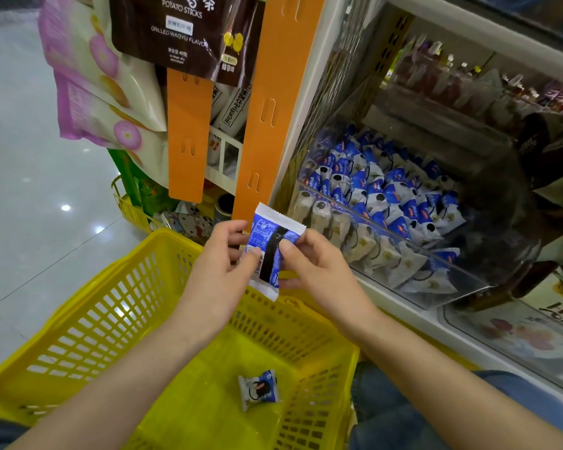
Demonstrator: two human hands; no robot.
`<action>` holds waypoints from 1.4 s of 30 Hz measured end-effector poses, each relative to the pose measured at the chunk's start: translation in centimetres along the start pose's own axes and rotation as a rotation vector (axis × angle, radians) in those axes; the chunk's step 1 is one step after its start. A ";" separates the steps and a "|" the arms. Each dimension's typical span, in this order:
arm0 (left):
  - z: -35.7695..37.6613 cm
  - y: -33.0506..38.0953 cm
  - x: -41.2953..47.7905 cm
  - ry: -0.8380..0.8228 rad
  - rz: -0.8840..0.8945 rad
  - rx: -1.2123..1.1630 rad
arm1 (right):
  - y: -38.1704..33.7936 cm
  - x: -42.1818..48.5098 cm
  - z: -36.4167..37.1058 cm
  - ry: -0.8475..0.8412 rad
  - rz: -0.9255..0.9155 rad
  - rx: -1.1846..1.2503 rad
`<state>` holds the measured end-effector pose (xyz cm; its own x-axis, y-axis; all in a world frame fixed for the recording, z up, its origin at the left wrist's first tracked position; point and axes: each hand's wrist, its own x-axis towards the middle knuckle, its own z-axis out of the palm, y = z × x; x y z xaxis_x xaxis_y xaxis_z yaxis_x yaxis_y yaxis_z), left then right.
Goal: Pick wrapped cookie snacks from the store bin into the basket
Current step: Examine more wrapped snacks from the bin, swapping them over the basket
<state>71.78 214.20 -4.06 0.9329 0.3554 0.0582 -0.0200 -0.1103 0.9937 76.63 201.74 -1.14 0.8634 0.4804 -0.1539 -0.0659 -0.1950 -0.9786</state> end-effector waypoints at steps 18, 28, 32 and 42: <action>0.0 -0.9 -0.5 -0.084 0.132 0.211 | 0.8 0.0 0.0 -0.001 -0.115 -0.186; 0.0 0.7 0.5 -0.032 -0.298 -0.422 | 0.2 0.0 -0.3 -0.136 -0.131 -0.211; 0.5 1.4 -0.3 -0.197 -0.281 -0.361 | -0.1 0.0 -0.8 -0.033 -0.085 -0.206; 1.0 3.1 1.0 -0.259 -0.122 -0.266 | -3.6 -0.5 -3.8 0.041 -0.158 -0.049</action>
<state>72.99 213.31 -0.97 0.9934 0.1012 -0.0540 0.0356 0.1750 0.9839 78.36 198.91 2.95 0.8811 0.4729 0.0077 0.0954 -0.1617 -0.9822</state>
